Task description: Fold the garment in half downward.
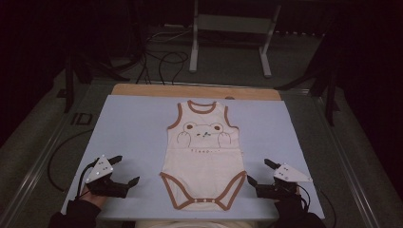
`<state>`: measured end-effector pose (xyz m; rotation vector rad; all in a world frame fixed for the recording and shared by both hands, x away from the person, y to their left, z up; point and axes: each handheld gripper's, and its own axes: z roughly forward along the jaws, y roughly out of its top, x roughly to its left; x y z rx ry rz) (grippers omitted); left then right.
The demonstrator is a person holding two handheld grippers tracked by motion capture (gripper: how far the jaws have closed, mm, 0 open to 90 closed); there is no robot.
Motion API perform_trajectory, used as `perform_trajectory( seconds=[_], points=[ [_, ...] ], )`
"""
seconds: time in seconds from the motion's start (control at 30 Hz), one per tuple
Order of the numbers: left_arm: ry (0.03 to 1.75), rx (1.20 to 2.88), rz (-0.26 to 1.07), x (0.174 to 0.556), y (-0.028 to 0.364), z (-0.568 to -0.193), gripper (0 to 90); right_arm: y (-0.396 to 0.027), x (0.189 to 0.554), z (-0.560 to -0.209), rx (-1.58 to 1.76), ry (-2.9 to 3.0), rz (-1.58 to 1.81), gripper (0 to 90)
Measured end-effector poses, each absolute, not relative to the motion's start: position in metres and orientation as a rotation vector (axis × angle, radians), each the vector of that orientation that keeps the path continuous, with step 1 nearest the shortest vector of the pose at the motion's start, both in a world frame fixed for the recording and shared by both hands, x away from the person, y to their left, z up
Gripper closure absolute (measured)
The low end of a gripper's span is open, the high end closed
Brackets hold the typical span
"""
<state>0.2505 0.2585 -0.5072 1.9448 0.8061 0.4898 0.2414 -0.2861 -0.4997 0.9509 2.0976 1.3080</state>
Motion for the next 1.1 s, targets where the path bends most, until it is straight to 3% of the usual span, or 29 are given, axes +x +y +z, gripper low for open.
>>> perform_trajectory(
  seconds=[1.1],
  points=[
    [0.769, 1.985, 0.439, 0.250, 0.246, -0.506, 0.2, -0.272, 0.237, -0.494, 0.907, 2.137, 1.259, 10.0]
  ],
)
